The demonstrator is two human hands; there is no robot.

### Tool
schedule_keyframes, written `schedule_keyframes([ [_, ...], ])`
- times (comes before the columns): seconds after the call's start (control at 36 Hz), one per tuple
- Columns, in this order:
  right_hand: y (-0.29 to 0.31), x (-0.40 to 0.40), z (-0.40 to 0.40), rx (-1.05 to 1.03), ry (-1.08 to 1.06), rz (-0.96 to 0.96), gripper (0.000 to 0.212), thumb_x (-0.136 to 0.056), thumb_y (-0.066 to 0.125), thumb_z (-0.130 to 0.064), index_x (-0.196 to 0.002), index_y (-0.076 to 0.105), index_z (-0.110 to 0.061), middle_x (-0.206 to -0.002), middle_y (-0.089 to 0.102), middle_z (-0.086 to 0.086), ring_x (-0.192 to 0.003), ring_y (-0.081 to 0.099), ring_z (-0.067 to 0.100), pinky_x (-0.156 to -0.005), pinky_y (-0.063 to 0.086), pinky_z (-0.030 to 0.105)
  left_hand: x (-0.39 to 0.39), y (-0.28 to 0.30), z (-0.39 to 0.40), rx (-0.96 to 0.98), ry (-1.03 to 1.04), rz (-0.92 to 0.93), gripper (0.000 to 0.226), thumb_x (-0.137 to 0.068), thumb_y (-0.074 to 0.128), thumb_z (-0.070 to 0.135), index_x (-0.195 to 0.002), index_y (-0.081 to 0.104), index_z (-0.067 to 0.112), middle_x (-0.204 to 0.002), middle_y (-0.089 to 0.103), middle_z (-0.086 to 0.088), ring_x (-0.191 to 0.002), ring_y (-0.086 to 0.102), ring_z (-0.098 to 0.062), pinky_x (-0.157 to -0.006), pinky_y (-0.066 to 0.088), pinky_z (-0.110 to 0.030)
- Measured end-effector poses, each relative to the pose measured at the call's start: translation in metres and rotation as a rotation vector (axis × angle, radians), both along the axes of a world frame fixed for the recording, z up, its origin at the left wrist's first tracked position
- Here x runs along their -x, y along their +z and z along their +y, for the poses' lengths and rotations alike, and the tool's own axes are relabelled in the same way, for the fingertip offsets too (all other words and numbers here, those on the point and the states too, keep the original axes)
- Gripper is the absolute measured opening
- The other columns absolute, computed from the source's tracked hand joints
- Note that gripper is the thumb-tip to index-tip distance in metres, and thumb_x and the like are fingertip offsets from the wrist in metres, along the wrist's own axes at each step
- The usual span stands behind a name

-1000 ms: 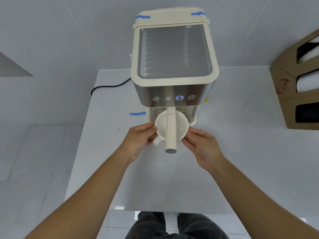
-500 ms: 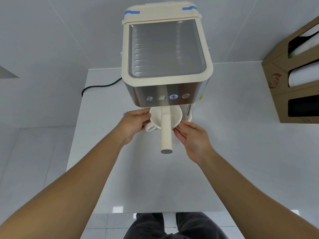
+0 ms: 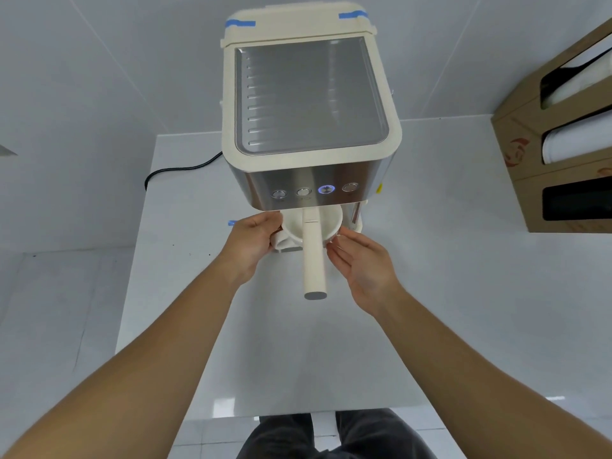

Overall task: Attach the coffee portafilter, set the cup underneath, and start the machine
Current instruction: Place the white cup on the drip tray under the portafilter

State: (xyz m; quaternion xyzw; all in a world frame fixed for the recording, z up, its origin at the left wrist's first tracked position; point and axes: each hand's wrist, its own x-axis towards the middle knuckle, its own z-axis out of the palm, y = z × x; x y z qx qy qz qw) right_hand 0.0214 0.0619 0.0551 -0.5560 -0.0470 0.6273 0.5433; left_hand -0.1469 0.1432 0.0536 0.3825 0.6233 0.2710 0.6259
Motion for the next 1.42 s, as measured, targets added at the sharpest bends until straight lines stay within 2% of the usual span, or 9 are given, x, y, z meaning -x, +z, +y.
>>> schedule_keyframes([
  [0.08, 0.001, 0.0, 0.0, 0.001, 0.007, -0.006, 0.023, -0.093, 0.058, 0.003, -0.109, 0.07, -0.008, -0.124, 0.069, 0.017, -0.116, 0.066, 0.027, -0.106, 0.048, 0.039, 0.001, -0.001, -0.005, 0.027, 0.06, -0.024, 0.017, -0.092, 0.061, 0.021, -0.096, 0.075, 0.011, -0.104, 0.074, -0.01, -0.097, 0.067, -0.023, -0.082, 0.056, -0.032],
  [0.17, 0.004, -0.001, -0.002, -0.003, 0.02, 0.003, 0.021, -0.094, 0.058, 0.003, -0.103, 0.071, -0.011, -0.125, 0.068, 0.019, -0.119, 0.064, 0.029, -0.106, 0.048, 0.039, 0.004, 0.001, -0.017, 0.083, 0.17, -0.045, 0.011, -0.088, 0.065, 0.017, -0.084, 0.073, 0.012, -0.097, 0.072, -0.009, -0.095, 0.068, -0.021, -0.081, 0.055, -0.027],
  [0.28, 0.005, 0.0, -0.005, -0.001, 0.023, 0.024, 0.022, -0.093, 0.058, 0.002, -0.098, 0.071, -0.015, -0.126, 0.067, 0.018, -0.12, 0.063, 0.029, -0.105, 0.049, 0.039, 0.006, -0.002, -0.036, 0.171, 0.289, -0.057, 0.011, -0.086, 0.072, 0.019, -0.086, 0.07, 0.008, -0.09, 0.069, -0.008, -0.085, 0.066, -0.018, -0.084, 0.056, -0.028],
  [0.5, -0.005, 0.001, -0.003, 0.0, -0.041, 0.098, 0.033, -0.094, 0.059, -0.002, -0.127, 0.063, -0.004, -0.126, 0.068, 0.016, -0.114, 0.067, 0.029, -0.095, 0.054, 0.035, -0.003, -0.004, -0.04, 0.233, 0.428, -0.148, 0.018, -0.086, 0.072, 0.016, -0.098, 0.069, 0.003, -0.095, 0.072, -0.011, -0.083, 0.07, -0.017, -0.078, 0.059, -0.028],
  [0.64, -0.008, 0.001, -0.001, -0.024, -0.033, 0.124, 0.036, -0.095, 0.058, -0.004, -0.13, 0.061, -0.005, -0.13, 0.067, 0.014, -0.118, 0.065, 0.027, -0.099, 0.052, 0.035, -0.005, -0.003, -0.032, 0.228, 0.437, -0.145, 0.012, -0.087, 0.071, 0.014, -0.095, 0.068, 0.005, -0.099, 0.072, -0.011, -0.085, 0.07, -0.017, -0.078, 0.058, -0.029],
  [0.81, -0.01, 0.0, 0.001, -0.055, -0.01, 0.154, 0.029, -0.095, 0.055, -0.002, -0.121, 0.067, -0.009, -0.134, 0.064, 0.013, -0.123, 0.062, 0.027, -0.107, 0.047, 0.038, -0.006, -0.005, -0.022, 0.223, 0.403, -0.161, 0.023, -0.088, 0.069, 0.013, -0.109, 0.068, 0.002, -0.101, 0.072, -0.011, -0.086, 0.07, -0.016, -0.077, 0.057, -0.028],
  [1.06, -0.015, -0.001, 0.006, -0.038, -0.003, 0.196, 0.039, -0.096, 0.056, -0.004, -0.134, 0.059, -0.009, -0.13, 0.067, 0.009, -0.12, 0.064, 0.024, -0.105, 0.048, 0.039, -0.007, -0.007, -0.013, 0.212, 0.407, -0.159, 0.026, -0.088, 0.069, 0.015, -0.11, 0.067, 0.002, -0.106, 0.074, -0.013, -0.089, 0.071, -0.018, -0.073, 0.059, -0.026],
  [1.19, -0.022, -0.004, 0.01, -0.012, 0.003, 0.203, 0.041, -0.096, 0.06, -0.01, -0.137, 0.056, -0.01, -0.13, 0.068, 0.007, -0.119, 0.065, 0.022, -0.106, 0.048, 0.039, -0.008, -0.007, -0.011, 0.211, 0.395, -0.133, 0.014, -0.088, 0.07, 0.015, -0.099, 0.067, 0.007, -0.103, 0.073, -0.012, -0.088, 0.071, -0.017, -0.078, 0.059, -0.028],
  [1.42, -0.02, -0.006, 0.01, -0.008, 0.01, 0.2, 0.038, -0.096, 0.059, -0.009, -0.134, 0.058, -0.009, -0.128, 0.069, 0.007, -0.121, 0.064, 0.022, -0.109, 0.046, 0.039, -0.007, -0.007, -0.011, 0.219, 0.396, -0.152, 0.026, -0.089, 0.069, 0.016, -0.112, 0.065, 0.003, -0.106, 0.072, -0.013, -0.091, 0.071, -0.018, -0.079, 0.059, -0.029],
])
